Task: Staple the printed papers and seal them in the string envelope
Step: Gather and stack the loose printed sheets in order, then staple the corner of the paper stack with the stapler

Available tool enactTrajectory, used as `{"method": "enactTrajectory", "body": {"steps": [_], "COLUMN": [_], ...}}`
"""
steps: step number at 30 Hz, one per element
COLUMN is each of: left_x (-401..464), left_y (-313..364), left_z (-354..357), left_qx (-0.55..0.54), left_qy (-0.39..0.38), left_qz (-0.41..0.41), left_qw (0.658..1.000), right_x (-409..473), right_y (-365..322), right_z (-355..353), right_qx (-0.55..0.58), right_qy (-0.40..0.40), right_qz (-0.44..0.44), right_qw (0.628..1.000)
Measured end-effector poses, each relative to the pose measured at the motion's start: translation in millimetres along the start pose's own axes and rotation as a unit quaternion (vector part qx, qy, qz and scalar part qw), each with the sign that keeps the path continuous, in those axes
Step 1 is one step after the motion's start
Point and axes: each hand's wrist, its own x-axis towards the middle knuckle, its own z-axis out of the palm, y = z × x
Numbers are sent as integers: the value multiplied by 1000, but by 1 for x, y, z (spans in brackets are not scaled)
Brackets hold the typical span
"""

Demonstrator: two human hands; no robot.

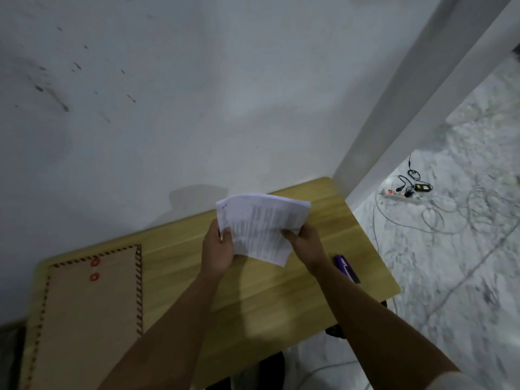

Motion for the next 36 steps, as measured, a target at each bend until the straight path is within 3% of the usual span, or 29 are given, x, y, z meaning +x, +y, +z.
{"method": "enactTrajectory", "body": {"steps": [5,10,13,17,21,22,24,26,27,32,36], "left_x": [-1,-7,-7,-5,4,6,7,3,0,-6,-11], "left_y": [13,45,59,72,69,66,59,53,50,17,-8], "left_z": [6,3,6,12,10,9,5,3,3,2,6], "left_qx": [-4,15,43,95,165,182,209,223,224,281,314], "left_qy": [12,-7,11,34,5,-7,-28,-48,-56,-117,-155], "left_qz": [-17,24,51,94,131,132,130,131,132,103,92], "left_qw": [1000,1000,998,990,978,974,969,965,964,947,932], "right_x": [12,19,20,18,22,25,31,27,23,11,1], "right_y": [-7,-24,-35,-41,-29,-19,13,47,63,115,135], "right_z": [-16,-38,-48,-64,-88,-96,-116,-133,-140,-146,-135], "right_qx": [23,91,176,193,200,168,-44,-262,-308,-384,-398], "right_qy": [-39,-96,-128,-159,-86,-46,29,25,10,-53,-18], "right_qz": [18,33,61,99,163,174,155,156,172,225,184], "right_qw": [999,991,974,963,962,969,987,952,936,894,899]}}
